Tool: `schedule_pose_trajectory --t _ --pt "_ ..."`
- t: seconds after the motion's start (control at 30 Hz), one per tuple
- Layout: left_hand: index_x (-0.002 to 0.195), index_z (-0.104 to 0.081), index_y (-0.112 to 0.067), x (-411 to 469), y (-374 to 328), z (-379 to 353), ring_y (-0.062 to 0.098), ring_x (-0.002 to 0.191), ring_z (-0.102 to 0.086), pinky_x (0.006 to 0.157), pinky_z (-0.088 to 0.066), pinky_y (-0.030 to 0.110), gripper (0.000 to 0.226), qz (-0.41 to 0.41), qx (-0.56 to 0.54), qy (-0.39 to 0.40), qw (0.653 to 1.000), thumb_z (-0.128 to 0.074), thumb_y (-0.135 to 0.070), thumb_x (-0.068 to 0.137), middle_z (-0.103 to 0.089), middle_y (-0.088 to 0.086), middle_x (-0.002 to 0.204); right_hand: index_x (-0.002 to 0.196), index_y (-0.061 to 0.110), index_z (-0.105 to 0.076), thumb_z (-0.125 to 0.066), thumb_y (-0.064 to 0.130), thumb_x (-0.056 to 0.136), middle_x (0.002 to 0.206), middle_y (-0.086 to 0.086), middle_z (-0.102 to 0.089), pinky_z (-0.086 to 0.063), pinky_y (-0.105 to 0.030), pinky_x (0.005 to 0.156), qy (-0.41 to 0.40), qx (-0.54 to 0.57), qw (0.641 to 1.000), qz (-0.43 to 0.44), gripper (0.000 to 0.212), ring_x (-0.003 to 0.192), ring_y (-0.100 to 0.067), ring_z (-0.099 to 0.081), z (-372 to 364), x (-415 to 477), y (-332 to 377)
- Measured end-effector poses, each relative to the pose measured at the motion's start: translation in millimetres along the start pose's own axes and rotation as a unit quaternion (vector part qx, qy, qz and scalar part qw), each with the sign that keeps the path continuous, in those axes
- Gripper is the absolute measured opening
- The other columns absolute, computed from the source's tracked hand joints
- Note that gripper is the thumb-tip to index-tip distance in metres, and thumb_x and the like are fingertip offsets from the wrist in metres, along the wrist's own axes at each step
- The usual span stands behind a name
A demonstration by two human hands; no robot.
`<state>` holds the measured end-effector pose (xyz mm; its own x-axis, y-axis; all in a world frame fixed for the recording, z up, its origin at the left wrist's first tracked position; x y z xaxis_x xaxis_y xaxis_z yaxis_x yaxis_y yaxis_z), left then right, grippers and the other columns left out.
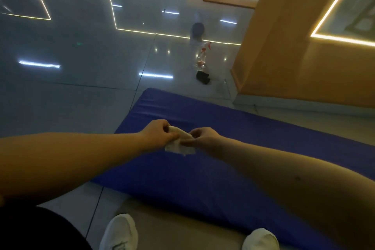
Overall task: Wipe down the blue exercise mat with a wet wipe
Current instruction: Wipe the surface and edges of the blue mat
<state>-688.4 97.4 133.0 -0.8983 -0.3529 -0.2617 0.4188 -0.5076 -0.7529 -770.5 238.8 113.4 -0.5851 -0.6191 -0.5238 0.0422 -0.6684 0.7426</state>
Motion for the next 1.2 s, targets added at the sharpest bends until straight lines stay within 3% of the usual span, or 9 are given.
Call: schedule_pose_trajectory --t 0.2,0.37,0.47,0.6,0.73,0.87,0.97,1.13,1.2 --pt "0.111 -0.064 -0.021 7 34 -12 0.018 0.095 -0.067 0.082 -0.059 0.033 0.021 0.065 -0.086 0.035 0.994 -0.067 -0.035 0.095 -0.068 0.003 0.105 0.132 0.009 -0.059 -0.077 0.017 0.084 0.128 -0.017 -0.064 -0.060 -0.039 0.085 0.089 0.352 0.930 -0.066 0.052 0.111 -0.031 -0.069 -30 17 -19" --pt "0.107 -0.068 -0.013 20 37 -14 0.018 0.093 -0.069 0.068 -0.057 0.022 0.017 0.094 -0.153 0.037 0.983 -0.066 -0.026 0.096 -0.071 0.008 0.103 0.136 0.003 -0.055 -0.073 0.006 0.088 0.124 -0.020 -0.066 -0.059 -0.030 0.067 0.044 0.360 0.929 -0.076 0.051 0.093 -0.025 -0.075 -24 26 -19" --pt "0.102 -0.068 -0.014 34 32 -20 0.021 0.094 -0.070 0.083 -0.061 0.035 0.022 0.096 -0.108 0.054 0.988 -0.071 -0.033 0.092 -0.072 0.008 0.101 0.131 0.004 -0.061 -0.072 0.009 0.090 0.120 -0.017 -0.070 -0.058 -0.028 0.069 0.038 0.372 0.924 -0.080 0.042 0.092 -0.022 -0.075 -15 22 -24" --pt "0.094 -0.066 -0.017 48 15 -30 0.016 0.085 -0.069 0.073 -0.058 0.028 0.022 0.077 -0.034 0.070 0.994 -0.069 -0.039 0.092 -0.071 0.007 0.094 0.122 0.014 -0.067 -0.069 0.016 0.094 0.118 -0.013 -0.071 -0.059 -0.033 0.080 0.029 0.336 0.936 -0.104 0.029 0.099 -0.023 -0.070 -4 7 -36" --pt "0.095 -0.064 -0.017 68 -4 -37 0.018 0.087 -0.070 0.082 -0.060 0.033 0.019 0.051 -0.027 0.073 0.996 -0.069 -0.035 0.093 -0.071 0.008 0.095 0.124 0.013 -0.064 -0.057 0.017 0.102 0.118 -0.017 -0.071 -0.061 -0.035 0.080 0.028 0.404 0.907 -0.117 0.024 0.101 -0.028 -0.073 9 1 -33" --pt "0.104 -0.062 -0.017 93 -11 -43 0.014 0.086 -0.067 0.069 -0.055 0.025 0.020 0.039 -0.055 0.065 0.996 -0.067 -0.034 0.095 -0.068 0.003 0.095 0.131 0.008 -0.058 -0.055 0.011 0.101 0.125 -0.026 -0.065 -0.055 -0.038 0.099 -0.001 0.516 0.849 -0.112 0.030 0.107 -0.032 -0.072 21 21 -39" --pt "0.101 -0.063 -0.015 113 5 -52 0.018 0.085 -0.067 0.067 -0.055 0.027 0.015 0.068 -0.056 0.064 0.994 -0.064 -0.029 0.098 -0.069 0.007 0.096 0.130 0.001 -0.056 -0.054 0.005 0.101 0.120 -0.028 -0.068 -0.057 -0.037 0.096 -0.034 0.553 0.825 -0.113 0.029 0.107 -0.033 -0.072 25 45 -51" --pt "0.093 -0.058 -0.010 168 44 -57 0.025 0.079 -0.057 0.074 -0.053 0.037 0.018 0.093 0.179 0.138 0.970 -0.063 -0.026 0.096 -0.062 0.008 0.092 0.106 -0.005 -0.057 -0.059 -0.007 0.095 0.131 -0.023 -0.055 -0.063 -0.036 0.076 -0.154 0.520 0.826 -0.155 0.011 0.109 -0.035 -0.067 49 101 -93" --pt "0.101 -0.059 -0.011 190 51 -49 0.023 0.078 -0.053 0.071 -0.052 0.037 0.016 0.076 0.296 0.149 0.941 -0.062 -0.026 0.096 -0.063 0.009 0.101 0.115 -0.005 -0.060 -0.067 -0.015 0.084 0.129 -0.018 -0.053 -0.063 -0.035 0.076 -0.187 0.474 0.842 -0.181 0.034 0.112 -0.031 -0.064 64 124 -107"
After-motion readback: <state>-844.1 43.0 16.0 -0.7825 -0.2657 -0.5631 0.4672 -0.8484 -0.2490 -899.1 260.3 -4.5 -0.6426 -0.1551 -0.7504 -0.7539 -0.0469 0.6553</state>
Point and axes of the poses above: each hand's wrist, its own x-axis towards the middle knuckle, its own z-axis out of the back of the hand, y = z × x, the point moved 9 cm from there along x, towards the middle knuckle
